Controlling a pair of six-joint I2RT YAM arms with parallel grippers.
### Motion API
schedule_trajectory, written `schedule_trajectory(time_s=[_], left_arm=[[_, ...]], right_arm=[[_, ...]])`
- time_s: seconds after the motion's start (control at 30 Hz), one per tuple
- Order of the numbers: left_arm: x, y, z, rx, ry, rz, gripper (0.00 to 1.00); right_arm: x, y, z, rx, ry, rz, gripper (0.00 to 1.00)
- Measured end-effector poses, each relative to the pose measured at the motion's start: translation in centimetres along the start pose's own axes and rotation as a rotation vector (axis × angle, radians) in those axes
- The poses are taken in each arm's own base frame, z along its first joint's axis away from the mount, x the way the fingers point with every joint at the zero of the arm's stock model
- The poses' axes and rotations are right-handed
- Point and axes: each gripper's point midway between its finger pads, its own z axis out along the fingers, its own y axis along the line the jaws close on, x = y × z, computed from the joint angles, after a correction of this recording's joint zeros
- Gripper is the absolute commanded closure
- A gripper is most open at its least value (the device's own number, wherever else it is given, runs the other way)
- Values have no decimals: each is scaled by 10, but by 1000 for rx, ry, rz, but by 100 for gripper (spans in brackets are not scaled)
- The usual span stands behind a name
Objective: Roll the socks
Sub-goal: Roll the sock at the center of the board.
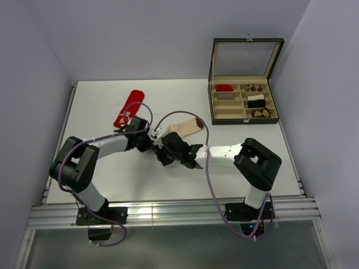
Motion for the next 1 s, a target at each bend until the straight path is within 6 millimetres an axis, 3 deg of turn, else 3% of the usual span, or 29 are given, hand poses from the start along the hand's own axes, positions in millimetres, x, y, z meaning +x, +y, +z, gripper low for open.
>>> schedule_trajectory(time_s=[0.37, 0.8, 0.97, 1.0], left_arm=[[2, 0, -1, 4, 16, 29, 100], [2, -1, 0, 2, 23, 36, 100], [2, -1, 0, -3, 25, 35, 100], [2, -1, 0, -2, 25, 35, 100]], right_arm=[[-14, -12, 3, 167, -89, -182, 51], [16, -8, 30, 173, -31, -282, 56], [14, -8, 33, 197, -44, -312, 63], [14, -8, 34, 203, -48, -316, 70]])
